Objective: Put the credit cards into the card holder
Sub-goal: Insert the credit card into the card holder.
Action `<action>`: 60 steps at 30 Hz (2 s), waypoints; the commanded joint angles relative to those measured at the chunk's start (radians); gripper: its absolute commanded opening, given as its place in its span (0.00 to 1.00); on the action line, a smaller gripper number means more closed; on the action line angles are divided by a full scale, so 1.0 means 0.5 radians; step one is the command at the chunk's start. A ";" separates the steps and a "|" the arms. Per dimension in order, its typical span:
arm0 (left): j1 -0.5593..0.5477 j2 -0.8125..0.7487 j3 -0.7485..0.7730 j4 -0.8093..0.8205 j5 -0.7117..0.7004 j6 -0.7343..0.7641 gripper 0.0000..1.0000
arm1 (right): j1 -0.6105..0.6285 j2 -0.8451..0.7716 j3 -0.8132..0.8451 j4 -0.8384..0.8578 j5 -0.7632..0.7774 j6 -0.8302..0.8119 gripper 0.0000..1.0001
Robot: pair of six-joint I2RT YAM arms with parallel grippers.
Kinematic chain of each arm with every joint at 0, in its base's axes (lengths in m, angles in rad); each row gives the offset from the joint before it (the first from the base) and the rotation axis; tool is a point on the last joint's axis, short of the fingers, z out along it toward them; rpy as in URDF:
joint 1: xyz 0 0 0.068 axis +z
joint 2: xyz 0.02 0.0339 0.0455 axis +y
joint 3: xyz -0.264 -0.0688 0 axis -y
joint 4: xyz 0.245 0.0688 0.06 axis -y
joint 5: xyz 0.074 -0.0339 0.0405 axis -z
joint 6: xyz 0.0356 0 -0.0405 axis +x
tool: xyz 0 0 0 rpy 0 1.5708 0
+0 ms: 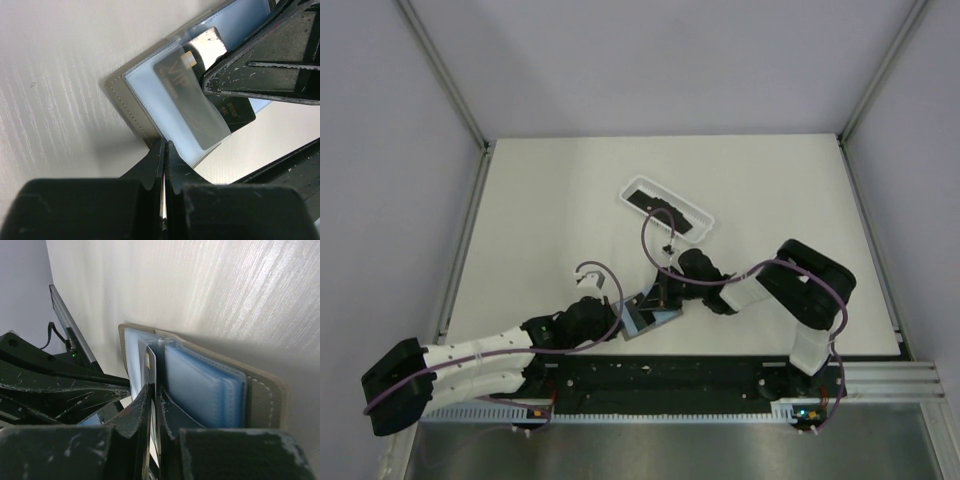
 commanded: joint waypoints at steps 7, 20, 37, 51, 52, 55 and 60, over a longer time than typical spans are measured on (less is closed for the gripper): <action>-0.004 0.015 -0.032 -0.134 -0.016 0.010 0.00 | 0.092 -0.399 0.223 -1.095 0.519 -0.476 0.32; -0.007 0.018 -0.029 -0.134 -0.019 0.013 0.00 | 0.166 -0.405 0.465 -1.586 0.915 -0.626 0.29; -0.007 0.009 -0.035 -0.131 -0.016 0.016 0.00 | 0.285 -0.304 0.579 -1.718 1.047 -0.688 0.00; -0.007 0.003 -0.035 -0.131 -0.016 0.016 0.00 | 0.494 -0.129 0.775 -1.706 0.933 -0.623 0.00; -0.004 0.006 -0.035 -0.131 -0.013 0.016 0.00 | 0.500 -0.126 0.784 -1.697 0.882 -0.623 0.00; -0.007 0.012 -0.035 -0.128 -0.013 0.019 0.00 | 0.503 -0.111 0.775 -1.654 0.839 -0.614 0.00; -0.004 0.006 -0.038 -0.128 -0.016 0.016 0.00 | 0.503 -0.160 0.748 -1.599 0.801 -0.639 0.00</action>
